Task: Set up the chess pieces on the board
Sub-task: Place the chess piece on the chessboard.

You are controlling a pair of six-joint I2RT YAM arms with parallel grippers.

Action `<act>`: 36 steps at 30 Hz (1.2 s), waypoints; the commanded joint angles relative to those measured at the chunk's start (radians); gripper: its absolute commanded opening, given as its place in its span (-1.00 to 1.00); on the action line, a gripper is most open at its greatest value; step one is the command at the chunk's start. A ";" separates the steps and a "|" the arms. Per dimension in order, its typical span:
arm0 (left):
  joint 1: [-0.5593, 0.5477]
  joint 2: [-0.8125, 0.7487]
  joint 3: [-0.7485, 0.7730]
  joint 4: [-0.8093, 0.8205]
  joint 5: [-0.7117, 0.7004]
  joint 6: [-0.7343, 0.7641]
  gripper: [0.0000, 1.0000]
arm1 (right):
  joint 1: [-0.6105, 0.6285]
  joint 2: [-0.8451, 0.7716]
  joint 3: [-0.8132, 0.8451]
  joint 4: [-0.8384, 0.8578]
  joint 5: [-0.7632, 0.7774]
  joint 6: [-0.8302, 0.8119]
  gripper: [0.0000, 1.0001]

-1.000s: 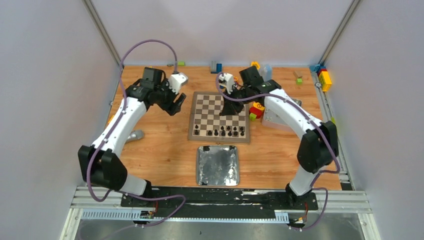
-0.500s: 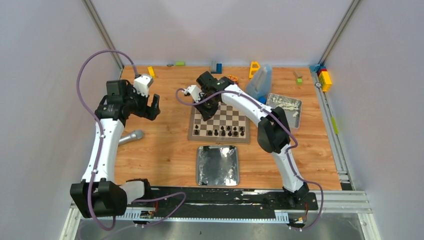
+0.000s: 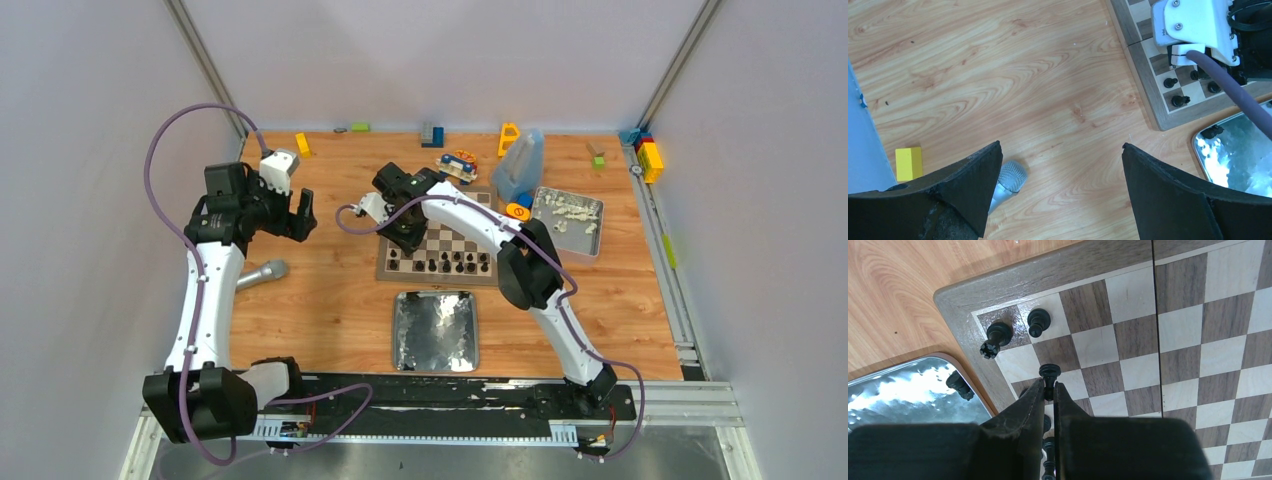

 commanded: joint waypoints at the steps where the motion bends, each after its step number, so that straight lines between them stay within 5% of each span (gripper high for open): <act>1: 0.010 -0.019 -0.001 0.028 0.027 -0.015 0.94 | 0.007 0.021 0.050 -0.007 0.036 -0.017 -0.95; 25: 0.014 -0.006 -0.005 0.027 0.030 -0.005 0.94 | 0.029 0.062 0.071 -0.006 0.069 -0.028 -0.91; 36: 0.014 0.001 -0.008 0.024 0.030 0.002 0.94 | 0.034 0.057 0.076 0.005 0.070 -0.016 -0.44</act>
